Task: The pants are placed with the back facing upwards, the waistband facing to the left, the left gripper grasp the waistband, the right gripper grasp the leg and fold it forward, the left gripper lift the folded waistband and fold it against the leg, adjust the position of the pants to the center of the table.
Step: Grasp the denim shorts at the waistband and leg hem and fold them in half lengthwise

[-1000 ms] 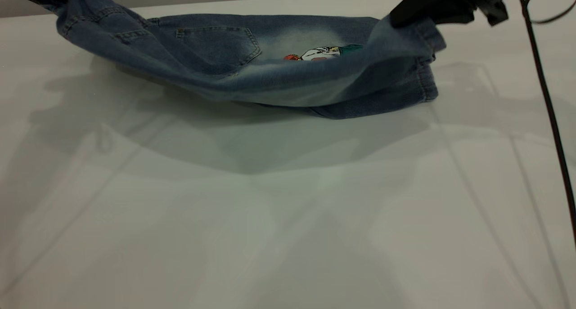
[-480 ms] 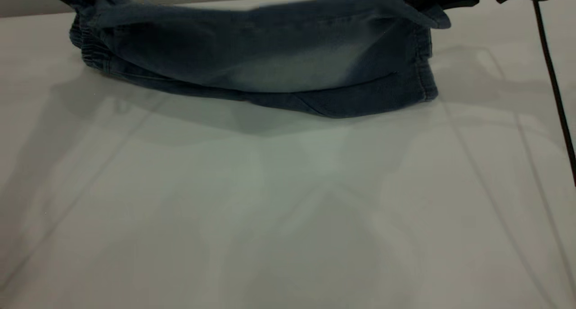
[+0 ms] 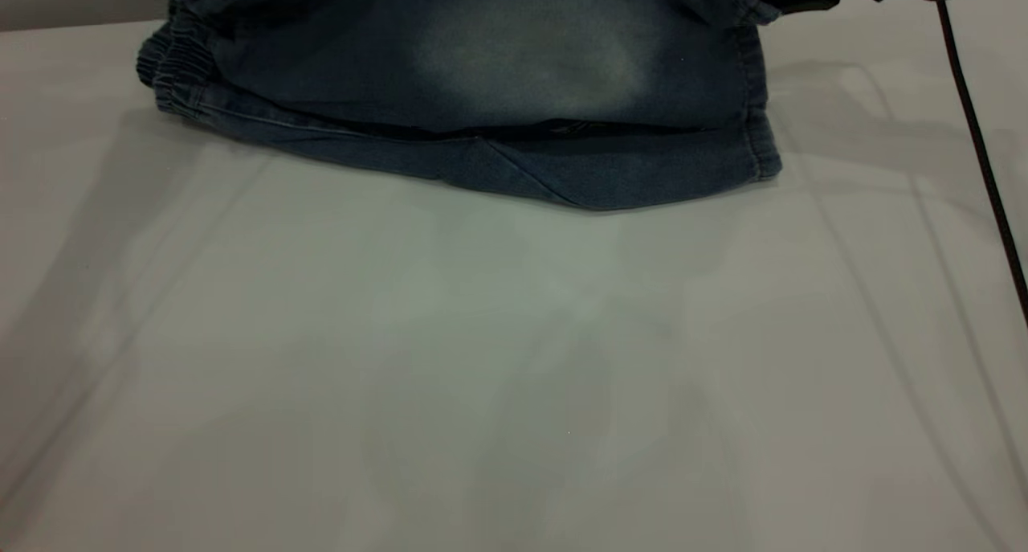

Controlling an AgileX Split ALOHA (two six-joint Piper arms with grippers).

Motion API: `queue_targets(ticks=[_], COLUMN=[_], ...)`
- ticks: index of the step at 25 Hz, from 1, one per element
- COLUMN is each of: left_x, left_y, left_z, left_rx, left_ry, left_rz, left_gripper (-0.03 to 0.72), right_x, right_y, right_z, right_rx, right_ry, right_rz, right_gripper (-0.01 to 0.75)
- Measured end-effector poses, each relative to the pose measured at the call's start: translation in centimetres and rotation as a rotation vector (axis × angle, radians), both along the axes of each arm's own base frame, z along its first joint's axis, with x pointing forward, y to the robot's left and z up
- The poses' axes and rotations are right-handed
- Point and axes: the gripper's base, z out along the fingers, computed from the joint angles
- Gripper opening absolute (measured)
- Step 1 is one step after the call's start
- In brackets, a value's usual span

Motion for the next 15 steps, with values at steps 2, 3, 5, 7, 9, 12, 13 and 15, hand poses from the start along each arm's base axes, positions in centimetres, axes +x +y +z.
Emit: queue_targets(ticks=[2, 3, 5, 7, 9, 12, 13, 15], left_x=[0.4, 0.5, 0.5, 0.5, 0.6, 0.5, 0.5, 0.4], left_y=[0.0, 0.0, 0.0, 0.0, 0.0, 0.0, 0.0, -0.1], left_z=[-0.8, -1.1, -1.5, -1.5, -1.5, -1.5, -1.6, -1.6], left_rx=[-0.001, -0.001, 0.0, 0.003, 0.007, 0.007, 0.007, 0.005], left_ry=[0.005, 0.008, 0.014, 0.012, 0.008, 0.016, 0.018, 0.032], left_rz=[0.0, 0.001, 0.0, -0.006, -0.015, -0.018, -0.018, -0.019], left_gripper=[0.162, 0.162, 0.162, 0.162, 0.162, 0.162, 0.162, 0.162], right_x=[0.1, 0.1, 0.2, 0.3, 0.3, 0.1, 0.0, -0.3], right_y=[-0.3, -0.4, -0.6, -0.9, -1.0, -1.2, -1.2, -1.2], right_z=[-0.4, -0.5, -0.6, -0.7, -0.9, -1.0, -1.1, -1.3], right_rx=[-0.029, -0.042, -0.06, -0.082, -0.098, -0.112, -0.116, -0.125], right_ry=[0.002, 0.004, 0.008, 0.012, 0.022, 0.052, 0.068, 0.107], right_rz=[-0.017, -0.027, -0.054, -0.077, -0.084, -0.099, -0.101, -0.096], right_gripper=[0.011, 0.011, 0.011, 0.011, 0.011, 0.011, 0.011, 0.011])
